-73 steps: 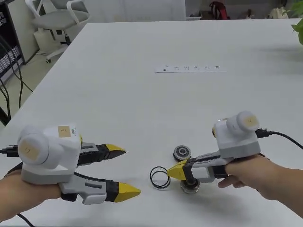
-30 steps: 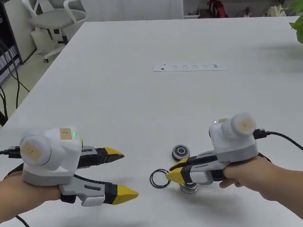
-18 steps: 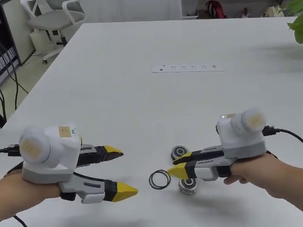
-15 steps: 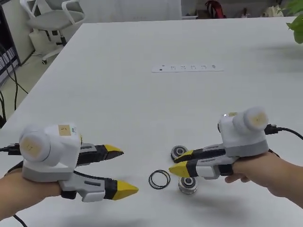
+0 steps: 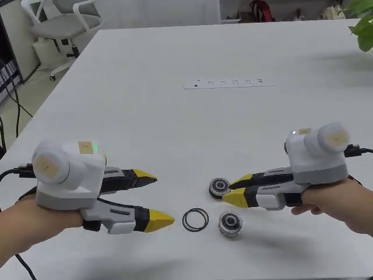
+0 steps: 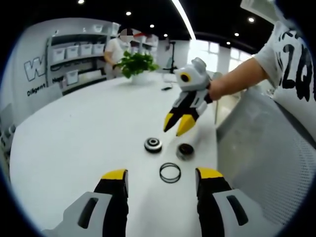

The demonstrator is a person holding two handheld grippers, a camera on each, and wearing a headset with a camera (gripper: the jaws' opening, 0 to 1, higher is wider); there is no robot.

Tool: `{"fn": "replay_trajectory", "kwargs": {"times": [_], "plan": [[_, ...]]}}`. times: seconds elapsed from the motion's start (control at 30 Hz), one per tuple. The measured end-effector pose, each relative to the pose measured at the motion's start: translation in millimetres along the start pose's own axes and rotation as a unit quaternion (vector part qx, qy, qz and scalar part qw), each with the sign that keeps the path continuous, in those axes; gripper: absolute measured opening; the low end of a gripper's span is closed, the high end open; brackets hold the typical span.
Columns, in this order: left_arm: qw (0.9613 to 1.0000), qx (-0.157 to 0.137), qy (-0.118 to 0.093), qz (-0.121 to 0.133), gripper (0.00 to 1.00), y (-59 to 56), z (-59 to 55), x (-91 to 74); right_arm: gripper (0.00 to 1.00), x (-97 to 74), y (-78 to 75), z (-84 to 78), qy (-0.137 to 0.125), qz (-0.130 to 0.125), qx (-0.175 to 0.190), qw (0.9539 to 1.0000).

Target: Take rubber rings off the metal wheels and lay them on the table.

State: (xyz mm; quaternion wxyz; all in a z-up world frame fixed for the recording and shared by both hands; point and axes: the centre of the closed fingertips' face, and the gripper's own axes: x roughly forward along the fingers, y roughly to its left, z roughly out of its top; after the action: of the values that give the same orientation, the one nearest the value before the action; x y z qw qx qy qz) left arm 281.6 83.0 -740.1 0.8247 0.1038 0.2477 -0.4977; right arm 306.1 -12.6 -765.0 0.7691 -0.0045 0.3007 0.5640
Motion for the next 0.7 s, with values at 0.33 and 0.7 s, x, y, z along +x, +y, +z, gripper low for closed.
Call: {"fn": "replay_trajectory", "kwargs": {"times": [0.33, 0.7], "plan": [[1.0, 0.0, 0.007, -0.003, 0.53, 8.2, 2.5, 14.3, 0.21, -6.9, -23.0, -15.7, 0.025, -0.033, -0.028, 0.9987], [0.9997, -0.002, 0.021, -0.01, 0.51, 12.7, -1.7, 33.2, 0.21, 4.6, -31.3, -19.7, 0.037, -0.042, -0.053, 0.997]]}}
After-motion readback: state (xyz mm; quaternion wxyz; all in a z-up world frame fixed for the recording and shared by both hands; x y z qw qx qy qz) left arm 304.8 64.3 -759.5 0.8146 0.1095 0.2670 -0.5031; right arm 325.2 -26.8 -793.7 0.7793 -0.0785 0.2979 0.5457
